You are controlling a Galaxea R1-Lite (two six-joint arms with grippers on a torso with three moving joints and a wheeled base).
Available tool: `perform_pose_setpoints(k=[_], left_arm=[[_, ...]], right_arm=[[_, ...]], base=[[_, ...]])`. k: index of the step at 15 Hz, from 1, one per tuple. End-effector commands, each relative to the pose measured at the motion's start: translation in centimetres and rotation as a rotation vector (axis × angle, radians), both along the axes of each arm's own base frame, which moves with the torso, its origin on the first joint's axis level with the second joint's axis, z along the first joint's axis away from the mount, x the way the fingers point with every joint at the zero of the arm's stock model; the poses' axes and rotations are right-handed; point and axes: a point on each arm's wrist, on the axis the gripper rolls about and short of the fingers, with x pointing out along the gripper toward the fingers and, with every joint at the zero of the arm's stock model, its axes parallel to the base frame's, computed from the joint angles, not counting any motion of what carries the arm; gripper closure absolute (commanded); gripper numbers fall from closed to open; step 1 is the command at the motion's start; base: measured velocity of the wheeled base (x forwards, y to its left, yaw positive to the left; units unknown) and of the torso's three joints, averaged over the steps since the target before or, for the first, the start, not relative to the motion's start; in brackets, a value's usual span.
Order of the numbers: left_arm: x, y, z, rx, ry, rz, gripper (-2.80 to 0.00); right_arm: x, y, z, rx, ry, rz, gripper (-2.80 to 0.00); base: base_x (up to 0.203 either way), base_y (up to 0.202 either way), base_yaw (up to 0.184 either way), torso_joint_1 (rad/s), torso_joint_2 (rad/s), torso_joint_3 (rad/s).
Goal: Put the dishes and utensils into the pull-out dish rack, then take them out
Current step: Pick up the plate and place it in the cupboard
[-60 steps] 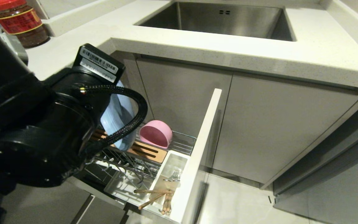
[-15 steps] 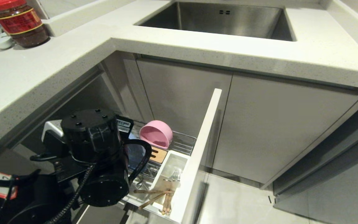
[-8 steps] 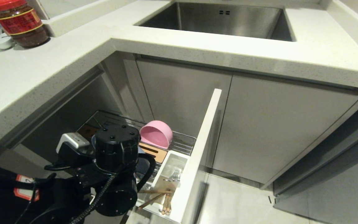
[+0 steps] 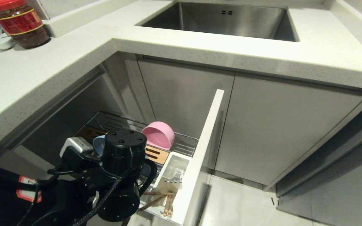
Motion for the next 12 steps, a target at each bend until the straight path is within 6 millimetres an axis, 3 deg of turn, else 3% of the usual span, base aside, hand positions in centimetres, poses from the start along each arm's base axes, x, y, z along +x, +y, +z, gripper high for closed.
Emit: perform_pose_setpoints(k=[1, 7, 11, 12], left_arm=[[-0.1, 0.1, 0.7, -0.025, -0.026, 0.008, -2.80], [-1.7, 1.3, 2.7, 0.000, 0.004, -0.010, -2.80], [-3.4, 2.2, 6.6, -0.008, -0.003, -0.033, -2.80], [-3.8, 2.6, 7.6, -0.014, -0.008, -0.034, 0.00]], right_arm=[[0.2, 0.0, -0.7, 0.000, 0.024, 0.000, 0.00], [0.2, 0.0, -0.7, 0.000, 0.024, 0.000, 0.00], [0.2, 0.0, -0.7, 0.000, 0.025, 0.000, 0.00], [0.2, 0.0, -0.7, 0.000, 0.024, 0.000, 0.00]], base=[[0.000, 0.000, 0.000, 0.000, 0.00, 0.000], [0.000, 0.000, 0.000, 0.000, 0.00, 0.000], [0.000, 0.000, 0.000, 0.000, 0.00, 0.000], [0.000, 0.000, 0.000, 0.000, 0.00, 0.000]])
